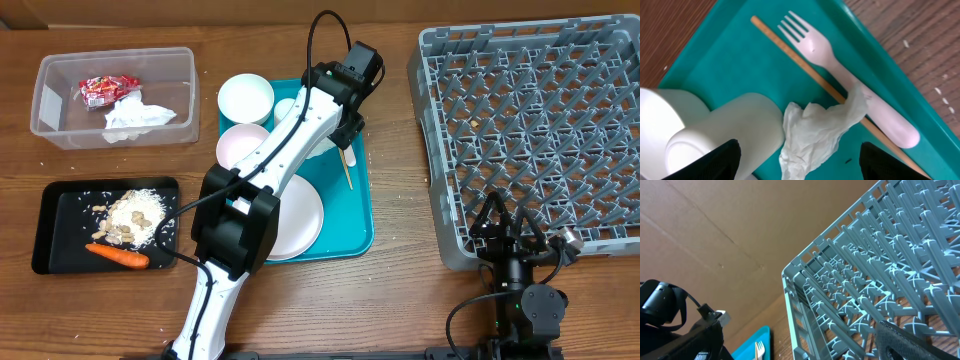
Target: Sort waste into correct bins and load items into the dishwasher rack
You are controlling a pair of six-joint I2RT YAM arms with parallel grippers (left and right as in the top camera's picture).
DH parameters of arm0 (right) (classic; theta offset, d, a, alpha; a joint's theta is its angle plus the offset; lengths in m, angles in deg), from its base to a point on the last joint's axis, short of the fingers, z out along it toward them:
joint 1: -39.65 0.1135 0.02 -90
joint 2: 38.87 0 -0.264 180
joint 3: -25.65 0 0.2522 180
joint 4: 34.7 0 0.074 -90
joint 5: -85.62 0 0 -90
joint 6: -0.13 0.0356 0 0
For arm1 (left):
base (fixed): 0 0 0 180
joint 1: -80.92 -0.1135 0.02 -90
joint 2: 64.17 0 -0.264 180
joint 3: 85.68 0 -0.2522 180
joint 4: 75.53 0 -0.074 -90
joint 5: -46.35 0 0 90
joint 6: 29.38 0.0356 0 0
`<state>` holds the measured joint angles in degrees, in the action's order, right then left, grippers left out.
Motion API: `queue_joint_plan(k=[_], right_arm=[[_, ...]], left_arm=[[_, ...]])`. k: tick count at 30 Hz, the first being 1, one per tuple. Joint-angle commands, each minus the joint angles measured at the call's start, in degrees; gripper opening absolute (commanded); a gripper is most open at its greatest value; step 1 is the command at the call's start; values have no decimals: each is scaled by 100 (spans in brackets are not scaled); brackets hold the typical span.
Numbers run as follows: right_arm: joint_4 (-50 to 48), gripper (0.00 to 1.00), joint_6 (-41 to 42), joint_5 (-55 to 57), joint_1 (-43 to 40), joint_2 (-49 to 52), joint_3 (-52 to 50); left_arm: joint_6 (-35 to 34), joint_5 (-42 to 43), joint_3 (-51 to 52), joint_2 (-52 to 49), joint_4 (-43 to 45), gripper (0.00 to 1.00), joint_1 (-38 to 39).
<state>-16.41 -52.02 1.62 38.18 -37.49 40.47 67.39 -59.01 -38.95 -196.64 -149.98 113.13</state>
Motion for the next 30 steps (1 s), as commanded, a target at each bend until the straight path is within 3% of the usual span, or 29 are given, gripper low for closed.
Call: queue_joint_plan(k=[1, 30], right_arm=[[-35, 100, -37, 39, -15, -2, -57], [-35, 100, -37, 39, -15, -2, -57]], left_arm=[[575, 745, -11, -131, 76, 79, -37], [629, 1115, 531, -131, 560, 77, -199]])
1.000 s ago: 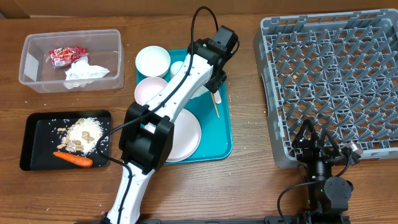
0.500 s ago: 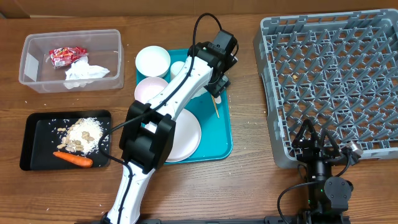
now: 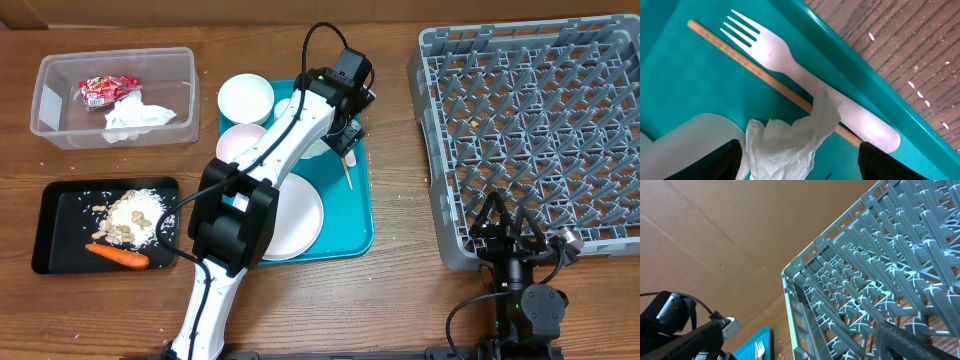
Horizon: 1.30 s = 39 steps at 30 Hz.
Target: Sort waste into correct bins and load items into the dishwasher rack
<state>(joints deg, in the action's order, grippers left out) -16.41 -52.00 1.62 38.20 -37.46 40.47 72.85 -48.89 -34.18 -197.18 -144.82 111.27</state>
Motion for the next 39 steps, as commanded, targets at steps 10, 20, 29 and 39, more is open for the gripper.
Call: queue_joint_plan(k=[10, 20, 29, 39], right_arm=[[-35, 100, -39, 39, -17, -4, -57], [-35, 100, -39, 39, -17, -4, -57], [-35, 100, -39, 39, -17, -4, -57], [-35, 100, -39, 39, -17, -4, -57]], left_arm=[[197, 210, 192, -76, 103, 69, -22], [219, 208, 192, -76, 101, 39, -24], [216, 168, 168, -74, 66, 4, -24], [-109, 227, -162, 459, -225, 4, -17]])
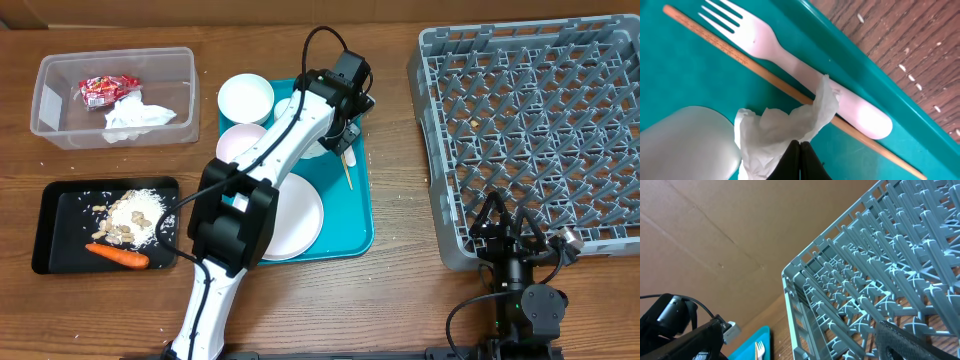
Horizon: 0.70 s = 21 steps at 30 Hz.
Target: Sort waste into correct bins and load items into the dishwasher rack
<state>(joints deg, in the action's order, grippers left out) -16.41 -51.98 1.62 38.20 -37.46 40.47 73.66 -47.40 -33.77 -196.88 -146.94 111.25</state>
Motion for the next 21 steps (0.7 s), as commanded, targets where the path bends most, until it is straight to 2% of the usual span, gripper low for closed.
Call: queue_joint_plan(k=[1, 2, 3, 8, 12, 18, 21], right_arm=[[-35, 100, -42, 39, -17, -4, -57], [-35, 100, -42, 39, -17, -4, -57], [-35, 100, -42, 39, -17, -4, -57], [-35, 100, -42, 39, -17, -4, -57], [-35, 100, -42, 39, -17, -4, -57], [-35, 100, -42, 39, -17, -4, -57], [-35, 100, -42, 39, -17, -4, -57]], left_arm=[[-190, 74, -203, 461, -2, 9, -15], [-162, 61, -201, 455, 4, 57, -33], [-144, 85, -199, 396, 4, 61, -55], [-81, 57, -199, -59, -11, 69, -68], [-83, 33, -199, -136, 44, 66, -70], [-79, 83, -199, -168, 114, 71, -74], [-81, 85, -199, -199, 116, 69, -74]])
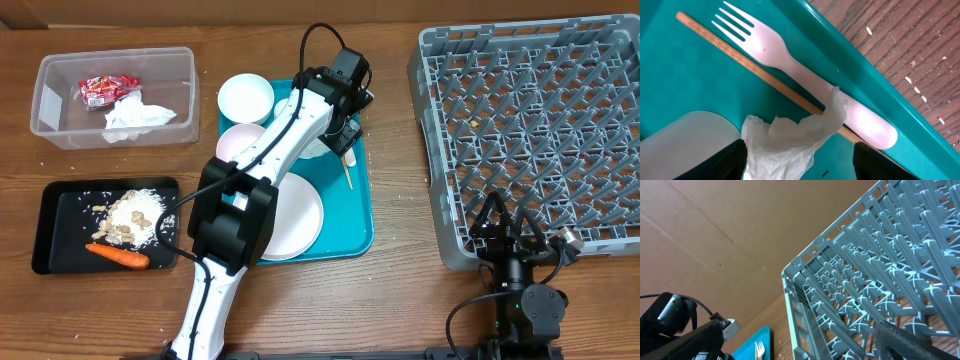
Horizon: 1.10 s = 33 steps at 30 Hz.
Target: Sort waste into correct bins and load items into the dishwasher rack
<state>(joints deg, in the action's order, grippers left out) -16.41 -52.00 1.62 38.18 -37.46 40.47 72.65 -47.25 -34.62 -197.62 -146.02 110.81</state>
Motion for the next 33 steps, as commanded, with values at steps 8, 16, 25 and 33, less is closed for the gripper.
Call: queue_joint_plan(k=[8, 16, 25, 33], right_arm=[[-35, 100, -39, 39, -15, -4, -57], [-35, 100, -39, 39, -15, -4, -57], [-35, 100, -39, 39, -15, -4, -57], [-35, 100, -39, 39, -15, -4, -57]], left_arm=[[20, 199, -81, -131, 138, 69, -35], [20, 144, -83, -332, 162, 58, -42], [-52, -297, -129, -326, 125, 4, -42], [-632, 33, -1637, -57, -776, 4, 9]])
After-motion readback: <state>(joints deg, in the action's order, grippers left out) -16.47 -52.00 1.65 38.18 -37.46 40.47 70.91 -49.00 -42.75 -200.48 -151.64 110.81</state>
